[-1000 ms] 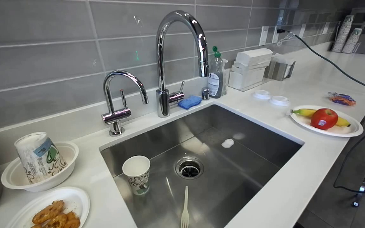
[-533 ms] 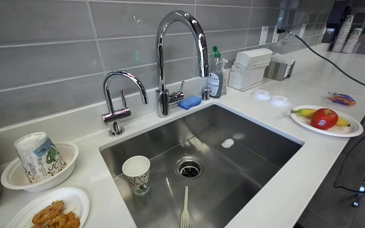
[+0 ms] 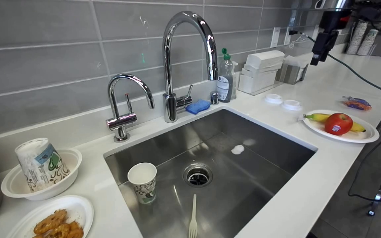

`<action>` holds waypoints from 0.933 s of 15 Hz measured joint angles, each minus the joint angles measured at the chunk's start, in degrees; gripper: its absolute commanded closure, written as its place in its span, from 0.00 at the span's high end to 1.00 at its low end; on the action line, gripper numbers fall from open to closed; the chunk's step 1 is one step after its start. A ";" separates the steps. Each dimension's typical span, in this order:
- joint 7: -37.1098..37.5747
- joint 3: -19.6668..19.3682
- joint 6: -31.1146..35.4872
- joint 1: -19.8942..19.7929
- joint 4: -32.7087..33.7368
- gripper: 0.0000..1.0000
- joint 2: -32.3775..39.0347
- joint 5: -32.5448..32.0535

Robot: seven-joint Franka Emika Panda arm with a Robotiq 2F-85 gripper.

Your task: Pick up one plastic lid and put it on the white plate

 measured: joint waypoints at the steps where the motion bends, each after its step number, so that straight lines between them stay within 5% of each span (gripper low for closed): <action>1: 0.04 0.01 1.75 -0.38 0.40 1.00 1.73 0.07; 14: 2.06 1.72 2.90 -1.14 1.92 1.00 5.24 1.11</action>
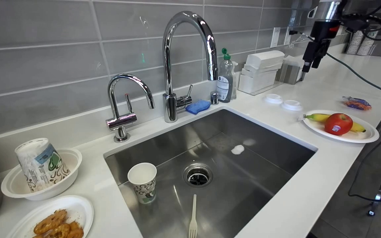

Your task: Pick up one plastic lid and put it on the white plate

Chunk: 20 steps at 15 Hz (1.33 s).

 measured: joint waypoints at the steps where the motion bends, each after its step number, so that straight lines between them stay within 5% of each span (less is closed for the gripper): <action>1: 0.81 0.38 0.53 0.00 0.00 1.00 0.78 0.51; 10: 4.90 1.34 10.53 -2.01 2.06 1.00 10.18 2.21; 20: 7.86 2.13 12.21 -4.31 8.61 1.00 20.03 2.30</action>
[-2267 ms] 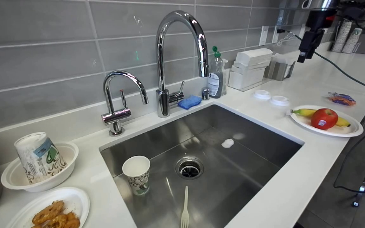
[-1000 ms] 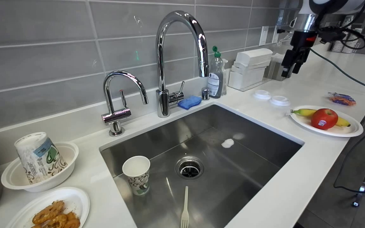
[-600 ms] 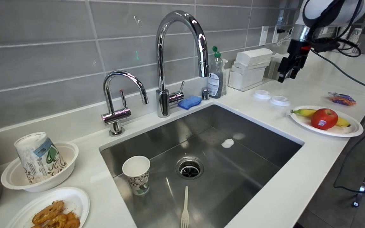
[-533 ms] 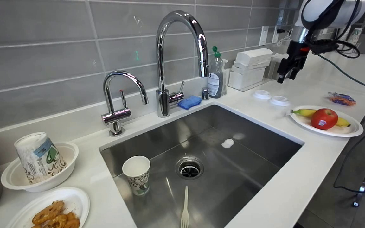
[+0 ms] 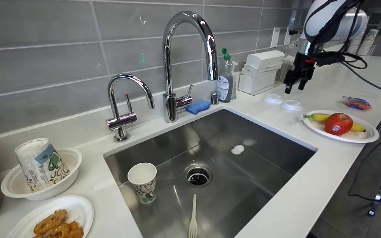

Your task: Pick up one plastic lid and put it on the white plate

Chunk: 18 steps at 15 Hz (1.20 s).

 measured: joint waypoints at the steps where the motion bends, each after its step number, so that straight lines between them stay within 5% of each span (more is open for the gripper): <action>1: 0.53 0.01 0.00 -0.06 0.54 1.00 0.83 0.00; 18: 3.20 0.52 0.68 -2.92 5.99 1.00 9.46 0.00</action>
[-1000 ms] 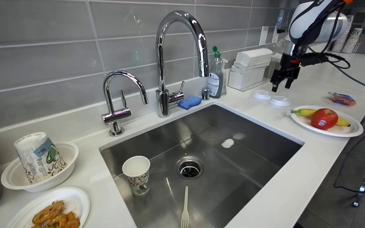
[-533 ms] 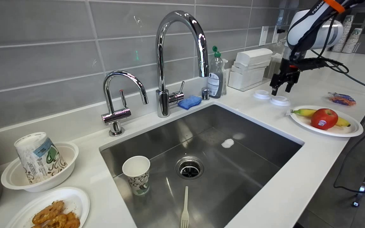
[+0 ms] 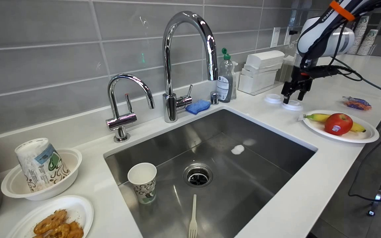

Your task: Pick up one plastic lid and put it on the white plate

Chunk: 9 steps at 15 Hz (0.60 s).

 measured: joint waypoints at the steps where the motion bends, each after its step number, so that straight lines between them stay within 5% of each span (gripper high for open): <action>1: 0.00 0.01 0.00 -0.02 0.20 1.00 0.25 0.00; 5: 0.02 0.03 0.00 -0.02 0.50 1.00 0.74 0.00; 6: 0.03 0.03 0.00 -0.02 0.51 0.75 0.80 0.00; 9: 0.04 0.03 0.00 -0.02 0.75 0.58 1.13 0.00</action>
